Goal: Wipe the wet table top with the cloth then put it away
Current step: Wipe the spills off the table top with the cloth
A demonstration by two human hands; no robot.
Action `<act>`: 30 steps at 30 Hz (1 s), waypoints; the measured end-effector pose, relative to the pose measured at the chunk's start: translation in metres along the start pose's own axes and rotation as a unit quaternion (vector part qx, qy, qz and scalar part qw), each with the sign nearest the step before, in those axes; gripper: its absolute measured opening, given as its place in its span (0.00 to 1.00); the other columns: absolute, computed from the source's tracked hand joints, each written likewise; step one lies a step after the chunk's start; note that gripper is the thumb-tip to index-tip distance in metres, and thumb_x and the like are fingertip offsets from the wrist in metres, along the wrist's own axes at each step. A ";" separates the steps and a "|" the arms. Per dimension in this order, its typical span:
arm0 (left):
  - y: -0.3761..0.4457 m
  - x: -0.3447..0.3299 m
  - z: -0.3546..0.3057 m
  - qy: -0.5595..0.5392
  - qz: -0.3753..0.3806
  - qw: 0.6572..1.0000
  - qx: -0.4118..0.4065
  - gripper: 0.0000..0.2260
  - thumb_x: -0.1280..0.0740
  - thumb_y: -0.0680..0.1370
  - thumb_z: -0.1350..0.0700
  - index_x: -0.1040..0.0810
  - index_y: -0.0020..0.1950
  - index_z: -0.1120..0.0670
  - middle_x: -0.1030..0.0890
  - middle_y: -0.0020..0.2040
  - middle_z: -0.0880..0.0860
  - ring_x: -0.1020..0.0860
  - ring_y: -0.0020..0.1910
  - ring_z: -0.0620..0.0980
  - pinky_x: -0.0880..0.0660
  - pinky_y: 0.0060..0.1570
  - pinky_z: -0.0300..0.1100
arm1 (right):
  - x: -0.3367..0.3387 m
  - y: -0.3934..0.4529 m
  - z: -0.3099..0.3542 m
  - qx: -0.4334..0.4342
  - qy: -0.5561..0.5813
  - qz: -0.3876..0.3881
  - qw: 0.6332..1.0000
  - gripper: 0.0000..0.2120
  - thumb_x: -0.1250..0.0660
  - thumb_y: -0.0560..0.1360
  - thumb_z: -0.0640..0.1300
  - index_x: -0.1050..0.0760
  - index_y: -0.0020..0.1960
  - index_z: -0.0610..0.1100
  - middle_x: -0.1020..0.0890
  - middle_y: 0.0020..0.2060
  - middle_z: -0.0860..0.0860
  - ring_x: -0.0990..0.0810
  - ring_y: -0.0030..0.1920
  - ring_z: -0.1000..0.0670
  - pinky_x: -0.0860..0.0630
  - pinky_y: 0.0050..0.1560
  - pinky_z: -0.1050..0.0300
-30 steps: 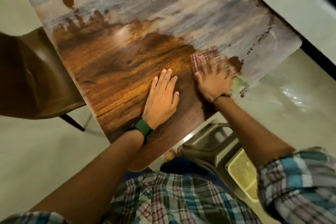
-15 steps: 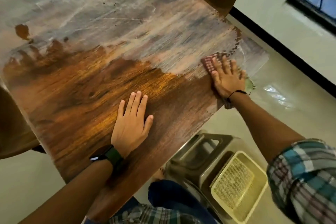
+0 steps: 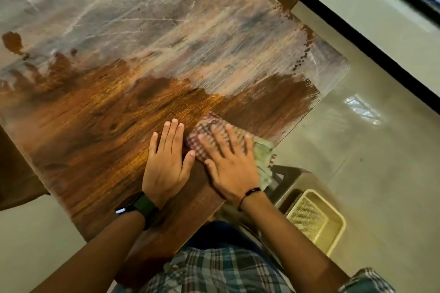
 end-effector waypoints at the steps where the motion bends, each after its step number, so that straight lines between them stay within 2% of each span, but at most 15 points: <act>1: 0.000 -0.001 0.000 0.026 0.006 1.000 0.001 0.29 0.55 0.79 0.43 0.43 0.74 0.60 0.43 0.75 0.58 0.48 0.75 0.53 0.51 0.72 0.53 | 0.005 0.003 -0.025 -0.049 -0.007 -0.015 0.999 0.26 0.56 0.78 0.58 0.53 0.75 0.57 0.43 0.76 0.49 0.48 0.75 0.42 0.55 0.69 0.35; 3: 0.003 -0.004 -0.002 0.067 0.017 0.998 0.005 0.29 0.55 0.79 0.43 0.41 0.73 0.59 0.43 0.75 0.58 0.47 0.75 0.55 0.51 0.71 0.54 | 0.011 0.015 -0.081 -0.158 -0.012 -0.007 0.987 0.26 0.61 0.78 0.59 0.61 0.75 0.59 0.53 0.77 0.50 0.58 0.76 0.45 0.64 0.71 0.38; 4: 0.007 -0.005 -0.005 0.073 0.019 0.997 0.000 0.29 0.56 0.79 0.43 0.41 0.73 0.59 0.43 0.75 0.58 0.48 0.75 0.55 0.52 0.71 0.54 | 0.016 0.022 -0.109 -0.208 0.000 0.000 0.978 0.27 0.62 0.77 0.59 0.61 0.75 0.59 0.56 0.77 0.51 0.60 0.76 0.46 0.66 0.71 0.38; 7: 0.029 -0.005 -0.027 0.045 0.015 0.998 -0.048 0.29 0.57 0.78 0.42 0.45 0.74 0.57 0.47 0.76 0.57 0.54 0.75 0.52 0.60 0.71 0.50 | 0.037 0.048 -0.170 -0.307 0.052 -0.022 0.950 0.27 0.60 0.78 0.59 0.55 0.76 0.59 0.55 0.77 0.53 0.59 0.76 0.47 0.62 0.71 0.34; 10: 0.058 -0.008 -0.060 0.012 0.021 0.993 -0.115 0.29 0.57 0.78 0.42 0.46 0.75 0.57 0.48 0.76 0.56 0.54 0.75 0.51 0.60 0.72 0.49 | 0.042 0.057 -0.186 -0.364 0.080 -0.037 0.927 0.24 0.55 0.81 0.57 0.56 0.76 0.60 0.57 0.77 0.55 0.60 0.76 0.48 0.57 0.70 0.30; 12: 0.074 -0.015 -0.080 0.007 0.030 0.988 -0.151 0.30 0.59 0.77 0.42 0.46 0.75 0.57 0.48 0.76 0.56 0.53 0.75 0.52 0.60 0.72 0.50 | 0.035 0.045 -0.166 -0.380 0.096 -0.045 0.919 0.25 0.56 0.80 0.58 0.58 0.76 0.59 0.59 0.77 0.55 0.62 0.76 0.47 0.56 0.69 0.29; 14: 0.083 -0.021 -0.093 -0.003 0.034 0.984 -0.172 0.31 0.60 0.77 0.42 0.46 0.75 0.57 0.48 0.76 0.56 0.53 0.76 0.52 0.60 0.72 0.49 | 0.018 0.022 -0.117 -0.370 0.097 -0.052 0.922 0.26 0.60 0.79 0.59 0.59 0.76 0.59 0.59 0.77 0.54 0.62 0.76 0.45 0.55 0.70 0.31; 16: 0.087 -0.026 -0.096 -0.013 0.037 0.984 -0.176 0.31 0.61 0.77 0.42 0.47 0.75 0.57 0.48 0.76 0.56 0.53 0.76 0.51 0.61 0.73 0.47 | 0.005 -0.005 -0.060 -0.348 0.097 -0.072 0.930 0.27 0.58 0.78 0.59 0.56 0.76 0.57 0.54 0.76 0.53 0.56 0.76 0.42 0.49 0.67 0.30; 18: 0.087 -0.028 -0.097 -0.016 0.038 0.983 -0.177 0.31 0.62 0.77 0.41 0.47 0.75 0.57 0.47 0.76 0.56 0.53 0.76 0.51 0.62 0.73 0.45 | 0.005 -0.014 -0.040 -0.344 0.116 -0.076 0.929 0.26 0.55 0.78 0.57 0.54 0.75 0.56 0.49 0.76 0.52 0.50 0.76 0.40 0.43 0.64 0.28; 20: 0.087 -0.028 -0.098 -0.023 0.054 0.982 -0.181 0.32 0.62 0.76 0.41 0.47 0.75 0.57 0.47 0.76 0.55 0.52 0.75 0.50 0.62 0.72 0.45 | 0.006 -0.003 -0.064 -0.346 0.128 -0.043 0.929 0.26 0.57 0.78 0.57 0.59 0.74 0.59 0.57 0.76 0.54 0.58 0.76 0.42 0.47 0.68 0.31; 22: 0.088 -0.029 -0.098 -0.010 0.062 0.981 -0.183 0.32 0.63 0.76 0.41 0.48 0.75 0.57 0.48 0.76 0.55 0.53 0.75 0.50 0.62 0.72 0.45 | 0.015 0.012 -0.108 -0.380 0.122 -0.048 0.916 0.26 0.58 0.79 0.57 0.60 0.76 0.59 0.61 0.76 0.53 0.64 0.75 0.43 0.50 0.71 0.35; 27: 0.088 -0.034 -0.100 0.032 0.054 0.980 -0.189 0.31 0.62 0.77 0.41 0.46 0.75 0.56 0.48 0.76 0.54 0.53 0.75 0.50 0.62 0.71 0.47 | 0.045 0.065 -0.221 -0.426 0.166 -0.049 0.888 0.25 0.54 0.82 0.55 0.56 0.77 0.57 0.59 0.77 0.52 0.64 0.75 0.42 0.52 0.71 0.36; 30: 0.092 -0.036 -0.100 0.060 0.046 0.980 -0.184 0.29 0.58 0.79 0.42 0.41 0.74 0.57 0.42 0.75 0.56 0.47 0.75 0.53 0.56 0.71 0.50 | 0.059 0.090 -0.272 -0.440 0.162 -0.037 0.883 0.25 0.54 0.81 0.56 0.56 0.76 0.59 0.59 0.77 0.53 0.63 0.76 0.43 0.56 0.72 0.38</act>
Point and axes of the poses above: each hand's wrist, its own y-axis towards the middle knuckle, its own x-axis out of the back of the hand, z = x × y, the point moved 7 cm from there along y, towards the middle knuckle
